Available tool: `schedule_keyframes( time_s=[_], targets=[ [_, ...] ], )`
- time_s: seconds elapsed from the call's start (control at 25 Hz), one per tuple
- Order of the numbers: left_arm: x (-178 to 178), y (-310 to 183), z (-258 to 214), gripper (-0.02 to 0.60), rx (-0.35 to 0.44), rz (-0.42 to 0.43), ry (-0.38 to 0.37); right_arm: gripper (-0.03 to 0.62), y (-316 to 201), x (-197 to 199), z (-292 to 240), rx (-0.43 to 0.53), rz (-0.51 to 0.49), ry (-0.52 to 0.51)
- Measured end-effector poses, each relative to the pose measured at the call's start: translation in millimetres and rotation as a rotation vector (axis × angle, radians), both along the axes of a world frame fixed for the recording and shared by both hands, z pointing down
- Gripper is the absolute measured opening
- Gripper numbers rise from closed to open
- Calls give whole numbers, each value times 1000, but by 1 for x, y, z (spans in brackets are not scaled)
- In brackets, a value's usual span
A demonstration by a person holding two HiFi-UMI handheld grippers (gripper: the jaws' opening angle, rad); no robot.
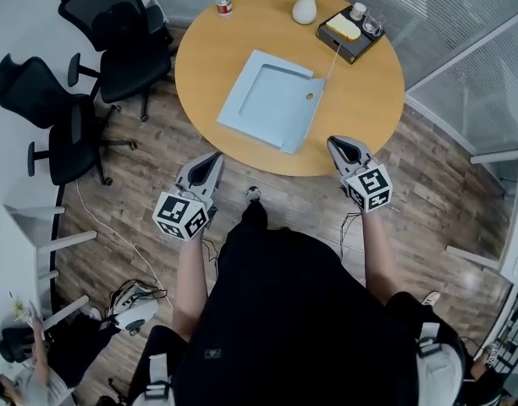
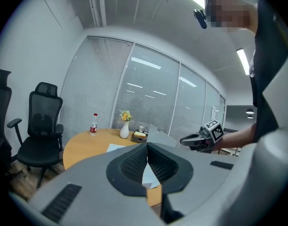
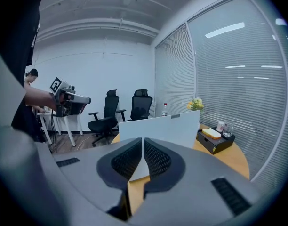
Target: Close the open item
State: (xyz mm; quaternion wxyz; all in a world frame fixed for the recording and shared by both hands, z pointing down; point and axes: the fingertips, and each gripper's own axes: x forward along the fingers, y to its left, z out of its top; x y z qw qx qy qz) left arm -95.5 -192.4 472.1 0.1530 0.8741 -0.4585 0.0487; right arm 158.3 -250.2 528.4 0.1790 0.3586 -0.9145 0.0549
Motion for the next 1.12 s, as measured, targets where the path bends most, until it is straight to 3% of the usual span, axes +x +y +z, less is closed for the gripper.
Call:
schedule_keyframes(
  time_s=[0.72, 1.12],
  targets=[
    [-40, -111, 25, 6, -26, 126, 7, 11, -72, -17, 37, -35, 158, 138],
    [-71, -138, 64, 6, -94, 162, -43, 11, -88, -9, 42, -74, 298, 126]
  ],
)
